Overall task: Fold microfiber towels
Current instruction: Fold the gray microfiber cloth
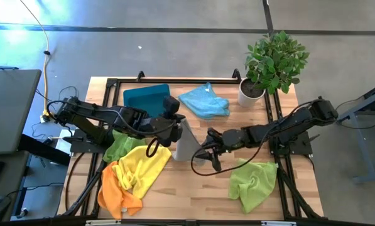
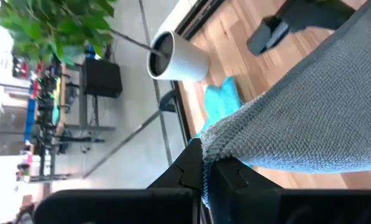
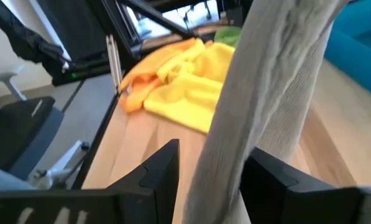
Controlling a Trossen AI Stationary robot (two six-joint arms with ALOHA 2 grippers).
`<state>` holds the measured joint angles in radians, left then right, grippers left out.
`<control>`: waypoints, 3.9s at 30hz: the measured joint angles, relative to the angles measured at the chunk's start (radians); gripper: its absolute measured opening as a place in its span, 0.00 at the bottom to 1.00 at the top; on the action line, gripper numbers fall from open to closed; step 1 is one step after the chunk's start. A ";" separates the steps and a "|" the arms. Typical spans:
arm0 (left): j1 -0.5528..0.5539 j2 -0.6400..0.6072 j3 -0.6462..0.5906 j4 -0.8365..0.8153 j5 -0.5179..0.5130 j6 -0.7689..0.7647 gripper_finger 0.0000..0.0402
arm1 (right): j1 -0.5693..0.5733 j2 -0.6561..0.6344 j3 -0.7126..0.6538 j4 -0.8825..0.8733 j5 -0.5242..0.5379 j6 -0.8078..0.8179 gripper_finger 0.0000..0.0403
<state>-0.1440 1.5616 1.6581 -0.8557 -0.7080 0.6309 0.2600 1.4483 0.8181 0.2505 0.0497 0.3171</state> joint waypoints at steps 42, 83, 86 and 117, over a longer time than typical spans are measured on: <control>0.000 0.000 0.000 -0.167 0.133 -0.213 0.00 | 0.022 0.000 0.000 0.013 0.205 -0.002 0.35; 0.000 0.000 0.000 -0.157 0.199 -0.255 0.00 | -0.026 0.052 0.001 0.244 0.240 -0.091 0.35; 0.000 0.000 0.000 -0.136 0.198 -0.254 0.00 | -0.031 0.052 0.001 0.228 0.240 -0.090 0.35; 0.000 0.000 0.000 -0.114 0.083 -0.296 0.00 | -0.017 0.053 0.000 -0.057 0.235 0.111 0.02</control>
<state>-0.1442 1.5616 1.6577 -0.9695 -0.6254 0.3349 0.2432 1.5009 0.8177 0.1936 0.2844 0.4286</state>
